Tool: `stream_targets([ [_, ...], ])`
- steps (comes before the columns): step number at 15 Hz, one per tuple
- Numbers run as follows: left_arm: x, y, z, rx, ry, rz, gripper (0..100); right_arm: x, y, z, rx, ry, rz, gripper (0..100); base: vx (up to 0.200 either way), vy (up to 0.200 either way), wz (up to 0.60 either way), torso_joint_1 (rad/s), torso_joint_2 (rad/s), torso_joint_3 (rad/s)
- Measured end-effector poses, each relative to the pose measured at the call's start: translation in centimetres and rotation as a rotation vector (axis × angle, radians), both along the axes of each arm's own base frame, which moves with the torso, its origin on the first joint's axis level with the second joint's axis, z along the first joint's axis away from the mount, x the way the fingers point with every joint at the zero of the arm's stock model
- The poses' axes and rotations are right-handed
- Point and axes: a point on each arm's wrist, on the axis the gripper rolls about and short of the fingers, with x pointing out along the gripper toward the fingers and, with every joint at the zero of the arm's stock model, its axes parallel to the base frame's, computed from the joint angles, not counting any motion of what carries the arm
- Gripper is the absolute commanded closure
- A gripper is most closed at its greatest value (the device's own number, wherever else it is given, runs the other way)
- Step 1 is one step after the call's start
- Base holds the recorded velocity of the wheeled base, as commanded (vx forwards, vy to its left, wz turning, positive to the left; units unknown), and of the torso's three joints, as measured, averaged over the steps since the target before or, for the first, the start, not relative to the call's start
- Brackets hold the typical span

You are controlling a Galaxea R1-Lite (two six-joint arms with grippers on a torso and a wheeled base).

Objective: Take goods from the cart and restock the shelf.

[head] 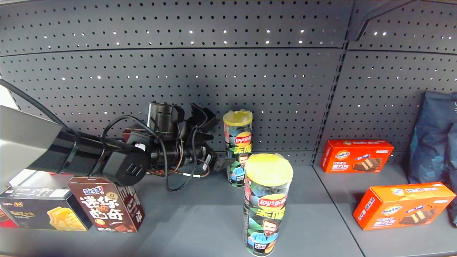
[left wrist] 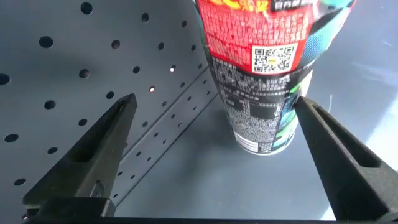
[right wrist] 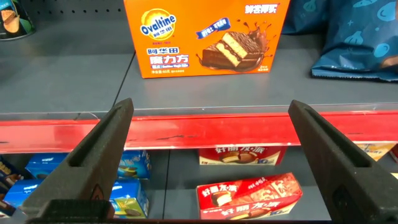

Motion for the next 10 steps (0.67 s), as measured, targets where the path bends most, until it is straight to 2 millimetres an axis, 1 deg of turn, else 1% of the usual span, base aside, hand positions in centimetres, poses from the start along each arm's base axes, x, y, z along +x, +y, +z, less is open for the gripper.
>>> stream_targets([
  [5,-0.29,0.24,-0.76,0.009,-0.001,0.024,0,0.00,0.00,0.00,0.000,0.000,0.000,0,0.000,0.000,0.00,0.000,0.00,0.000],
  [10,-0.42,0.38,-0.73,0.014,-0.002,0.049,0,0.00,0.00,0.00,0.000,0.000,0.000,0,0.000,0.000,0.00,0.000,0.00,0.000],
])
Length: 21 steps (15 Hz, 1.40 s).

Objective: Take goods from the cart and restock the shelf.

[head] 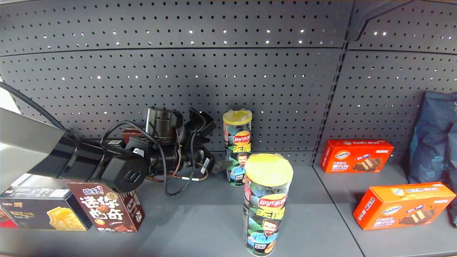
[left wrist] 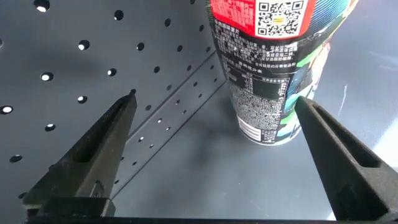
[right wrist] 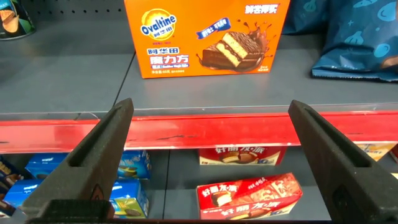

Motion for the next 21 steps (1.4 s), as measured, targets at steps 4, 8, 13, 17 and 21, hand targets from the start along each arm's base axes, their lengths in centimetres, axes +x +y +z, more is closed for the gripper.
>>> stream_targets([
  [4,-0.9,0.8,0.4,-0.002,-0.019,0.024,0,0.0,0.0,0.0,0.000,0.000,-0.001,0,0.000,0.000,0.00,0.000,0.00,0.000],
  [8,-1.1,1.3,0.5,0.019,-0.023,0.103,0,0.0,0.0,0.0,0.000,0.000,-0.001,0,0.000,0.000,0.00,0.000,0.00,0.000],
  [13,-0.7,1.2,0.6,0.035,-0.037,0.161,0,0.0,0.0,0.0,0.000,0.001,0.000,0,0.000,0.000,0.00,0.000,0.00,0.000],
  [17,-0.2,0.5,0.2,0.035,-0.031,0.153,0,0.0,0.0,0.0,0.000,0.001,-0.001,0,0.000,0.000,0.00,0.000,0.00,0.000],
  [21,0.2,-0.3,-0.2,0.033,-0.026,0.143,0,0.0,0.0,0.0,0.000,0.001,-0.001,0,0.000,0.000,0.00,0.000,0.00,0.000],
])
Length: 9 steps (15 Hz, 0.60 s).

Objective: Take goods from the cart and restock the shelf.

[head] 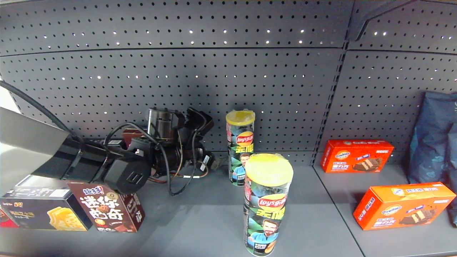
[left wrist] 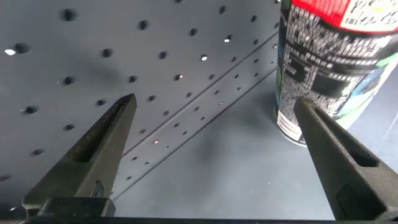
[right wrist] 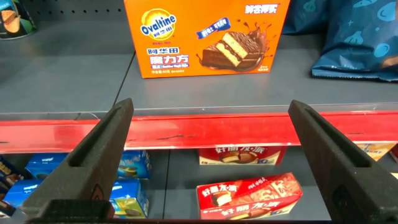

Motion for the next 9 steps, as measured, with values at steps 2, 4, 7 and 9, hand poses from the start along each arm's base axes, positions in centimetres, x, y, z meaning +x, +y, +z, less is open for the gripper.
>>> stream_targets([
  [2,0.20,-0.35,-0.27,0.000,0.005,-0.006,0,0.00,0.00,0.00,0.000,0.000,0.001,0,0.000,0.000,0.00,0.000,0.00,0.000],
  [4,0.31,-0.68,-0.59,0.003,0.011,-0.012,0,0.00,0.00,0.00,0.000,0.000,0.001,0,0.000,0.000,0.00,0.000,0.00,0.000],
  [7,0.45,-0.89,-0.84,-0.004,0.020,-0.010,0,0.00,0.00,0.00,0.000,0.000,0.000,0,0.000,0.000,0.00,0.000,0.00,0.000],
  [9,0.48,-0.92,-0.96,-0.002,0.022,-0.005,0,0.00,0.00,0.00,0.000,0.000,0.000,0,0.000,0.000,0.00,0.000,0.00,0.000],
])
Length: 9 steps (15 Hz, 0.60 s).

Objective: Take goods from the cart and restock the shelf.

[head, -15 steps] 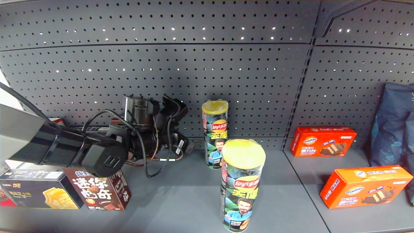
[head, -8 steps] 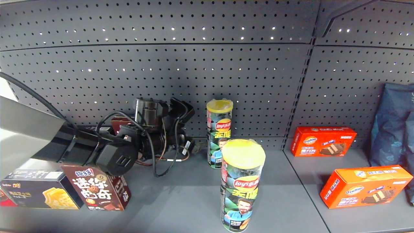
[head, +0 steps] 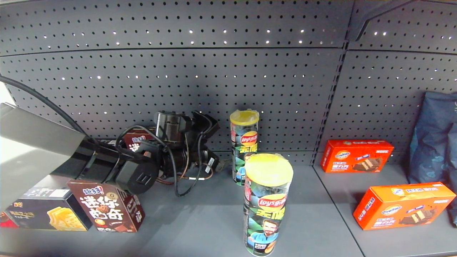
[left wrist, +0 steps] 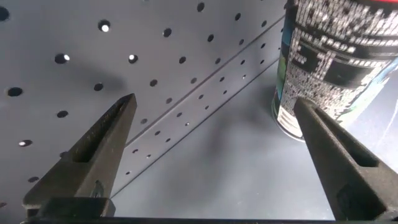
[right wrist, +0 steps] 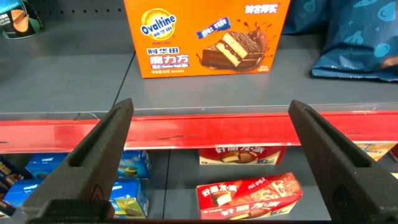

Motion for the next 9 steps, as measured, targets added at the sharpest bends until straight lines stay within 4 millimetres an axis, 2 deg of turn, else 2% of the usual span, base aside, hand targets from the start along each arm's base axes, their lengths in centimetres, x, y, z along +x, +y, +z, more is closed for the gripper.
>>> stream_targets([
  [9,-0.64,-0.11,-0.78,0.010,0.030,0.017,0,0.00,0.00,0.01,0.000,-0.001,0.001,0,0.000,0.000,0.00,0.000,0.00,0.000],
])
